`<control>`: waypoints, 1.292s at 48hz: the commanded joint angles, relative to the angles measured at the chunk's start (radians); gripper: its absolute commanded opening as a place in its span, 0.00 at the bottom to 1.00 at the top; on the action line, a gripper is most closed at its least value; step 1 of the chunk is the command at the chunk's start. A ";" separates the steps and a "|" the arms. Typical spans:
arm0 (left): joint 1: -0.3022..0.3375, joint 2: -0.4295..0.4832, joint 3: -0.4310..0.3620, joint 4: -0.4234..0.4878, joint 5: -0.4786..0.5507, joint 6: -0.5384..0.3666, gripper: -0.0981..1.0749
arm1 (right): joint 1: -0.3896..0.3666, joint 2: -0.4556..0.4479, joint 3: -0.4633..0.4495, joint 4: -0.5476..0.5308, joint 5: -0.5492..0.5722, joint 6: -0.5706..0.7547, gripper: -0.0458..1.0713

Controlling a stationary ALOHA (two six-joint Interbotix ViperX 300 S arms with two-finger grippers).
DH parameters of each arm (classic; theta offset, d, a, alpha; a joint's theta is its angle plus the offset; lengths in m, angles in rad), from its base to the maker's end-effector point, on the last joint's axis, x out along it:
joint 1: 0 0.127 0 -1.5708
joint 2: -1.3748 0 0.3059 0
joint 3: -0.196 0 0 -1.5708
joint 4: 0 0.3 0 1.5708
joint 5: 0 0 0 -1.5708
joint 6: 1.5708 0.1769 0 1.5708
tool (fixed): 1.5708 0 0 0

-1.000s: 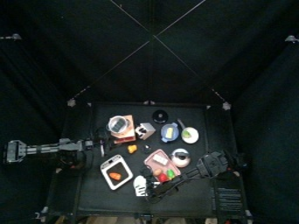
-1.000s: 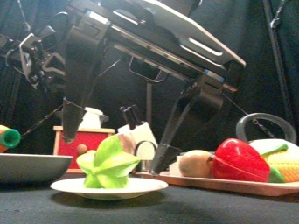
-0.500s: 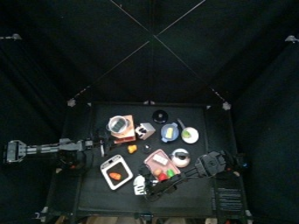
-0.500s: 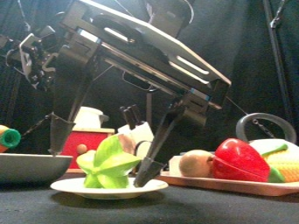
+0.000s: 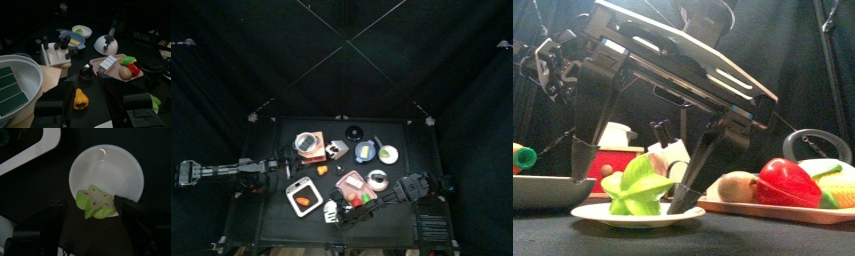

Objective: Grab starfruit bottom

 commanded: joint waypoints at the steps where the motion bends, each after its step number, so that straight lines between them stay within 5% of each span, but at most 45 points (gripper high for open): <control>1: 0.000 0.002 -0.011 0.000 -0.005 0.002 0.74 | -0.003 -0.023 -0.008 -0.003 0.000 -0.002 0.94; 26: 0.000 0.002 -0.012 0.000 -0.005 0.002 0.74 | -0.003 -0.034 -0.009 -0.008 0.005 -0.005 0.71; 62: 0.000 0.002 -0.011 0.000 -0.005 0.002 0.74 | -0.018 -0.137 0.091 -0.075 0.015 -0.021 0.70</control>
